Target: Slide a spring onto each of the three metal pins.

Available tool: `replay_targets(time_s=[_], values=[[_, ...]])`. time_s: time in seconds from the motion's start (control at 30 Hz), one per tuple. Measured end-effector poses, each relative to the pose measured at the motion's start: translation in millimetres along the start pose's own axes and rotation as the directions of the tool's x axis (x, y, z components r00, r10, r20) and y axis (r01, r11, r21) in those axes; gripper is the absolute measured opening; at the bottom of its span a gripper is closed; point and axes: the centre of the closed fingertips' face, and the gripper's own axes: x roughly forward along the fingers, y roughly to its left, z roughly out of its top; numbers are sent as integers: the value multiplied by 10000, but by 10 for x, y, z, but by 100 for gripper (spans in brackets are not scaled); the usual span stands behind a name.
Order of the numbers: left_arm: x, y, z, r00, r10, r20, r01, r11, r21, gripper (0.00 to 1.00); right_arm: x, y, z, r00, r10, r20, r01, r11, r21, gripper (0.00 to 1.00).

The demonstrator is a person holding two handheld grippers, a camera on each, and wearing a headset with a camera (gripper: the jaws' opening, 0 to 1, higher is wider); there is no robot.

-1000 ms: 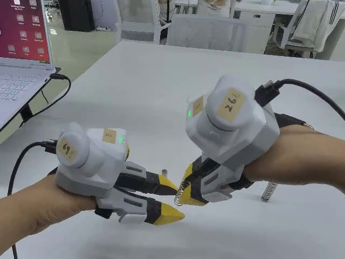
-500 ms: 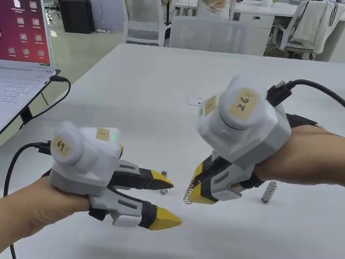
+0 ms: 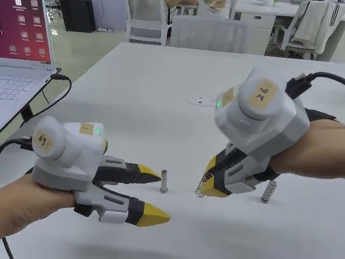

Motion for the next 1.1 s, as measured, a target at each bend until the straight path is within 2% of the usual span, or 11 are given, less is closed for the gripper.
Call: replay_targets(time_s=[0.73, 1.1], values=[[-214, 100, -88, 9966, 710, 421, -683, 9958, -612, 50, -72, -78, -129, 9997, -171, -145, 177, 9992, 367, 8], [-273, 131, -174, 9936, 1010, 510, -962, 9914, -887, 54, -144, -174, -190, 9992, -369, -174, 378, 9975, 593, 8]])
